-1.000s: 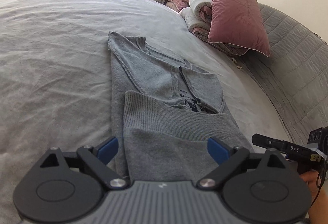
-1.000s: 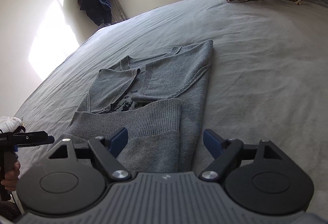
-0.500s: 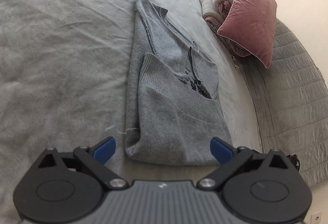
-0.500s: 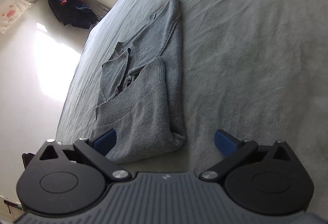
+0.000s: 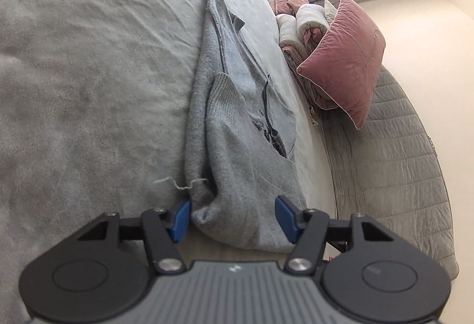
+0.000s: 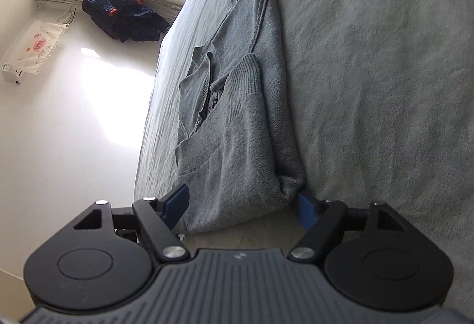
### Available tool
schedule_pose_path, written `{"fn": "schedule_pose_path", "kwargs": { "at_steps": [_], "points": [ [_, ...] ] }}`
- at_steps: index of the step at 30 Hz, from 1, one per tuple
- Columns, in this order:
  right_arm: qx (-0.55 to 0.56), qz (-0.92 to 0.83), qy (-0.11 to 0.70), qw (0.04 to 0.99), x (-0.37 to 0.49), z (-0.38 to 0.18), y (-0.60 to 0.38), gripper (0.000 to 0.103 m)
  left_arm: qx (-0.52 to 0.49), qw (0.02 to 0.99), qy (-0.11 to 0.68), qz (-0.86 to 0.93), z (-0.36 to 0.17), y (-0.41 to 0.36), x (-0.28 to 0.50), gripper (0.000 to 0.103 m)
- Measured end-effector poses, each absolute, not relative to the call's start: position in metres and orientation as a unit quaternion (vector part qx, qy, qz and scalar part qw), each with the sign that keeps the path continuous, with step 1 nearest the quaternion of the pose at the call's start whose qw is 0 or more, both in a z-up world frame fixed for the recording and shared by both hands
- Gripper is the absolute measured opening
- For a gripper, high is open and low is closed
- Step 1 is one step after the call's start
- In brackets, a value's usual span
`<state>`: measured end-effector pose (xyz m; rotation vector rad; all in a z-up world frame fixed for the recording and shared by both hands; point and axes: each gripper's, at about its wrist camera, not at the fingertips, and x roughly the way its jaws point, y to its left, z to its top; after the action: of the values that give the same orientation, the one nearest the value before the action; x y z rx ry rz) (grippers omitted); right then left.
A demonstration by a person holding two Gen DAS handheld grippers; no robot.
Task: Fold clothes
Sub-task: 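Grasp the folded bundle edge with both grippers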
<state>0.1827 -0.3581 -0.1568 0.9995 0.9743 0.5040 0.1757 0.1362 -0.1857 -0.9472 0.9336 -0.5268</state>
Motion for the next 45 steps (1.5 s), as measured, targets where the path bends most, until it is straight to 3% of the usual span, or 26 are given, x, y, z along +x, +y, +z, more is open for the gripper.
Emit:
{"fn": "schedule_pose_path", "kwargs": {
  "at_steps": [2, 4, 5, 6, 8, 25, 45],
  "points": [
    [0.456, 0.229, 0.44, 0.739, 0.186, -0.155, -0.356, 0.078, -0.439, 0.753, 0.429, -0.238, -0.188, 0.132, 0.175, 0.043],
    [0.459, 0.223, 0.438, 0.74, 0.189, -0.155, -0.356, 0.069, -0.443, 0.751, 0.429, -0.235, -0.19, 0.128, 0.175, 0.028],
    [0.461, 0.217, 0.441, 0.739, 0.189, -0.156, -0.358, 0.053, -0.446, 0.75, 0.429, -0.234, -0.191, 0.126, 0.175, 0.014],
    [0.463, 0.207, 0.446, 0.738, 0.19, -0.158, -0.36, 0.035, -0.448, 0.749, 0.43, -0.232, -0.192, 0.124, 0.175, 0.012],
    [0.466, 0.194, 0.453, 0.735, 0.188, -0.163, -0.364, 0.016, -0.452, 0.747, 0.43, -0.229, -0.195, 0.12, 0.175, 0.011],
    [0.494, 0.212, 0.429, 0.726, 0.145, -0.154, -0.382, 0.015, -0.467, 0.73, 0.441, -0.235, -0.191, 0.122, 0.144, 0.01],
    [0.499, 0.236, 0.435, 0.712, 0.071, -0.143, -0.383, 0.016, -0.46, 0.7, 0.476, -0.268, -0.193, 0.132, 0.035, 0.01]
  ]
}}
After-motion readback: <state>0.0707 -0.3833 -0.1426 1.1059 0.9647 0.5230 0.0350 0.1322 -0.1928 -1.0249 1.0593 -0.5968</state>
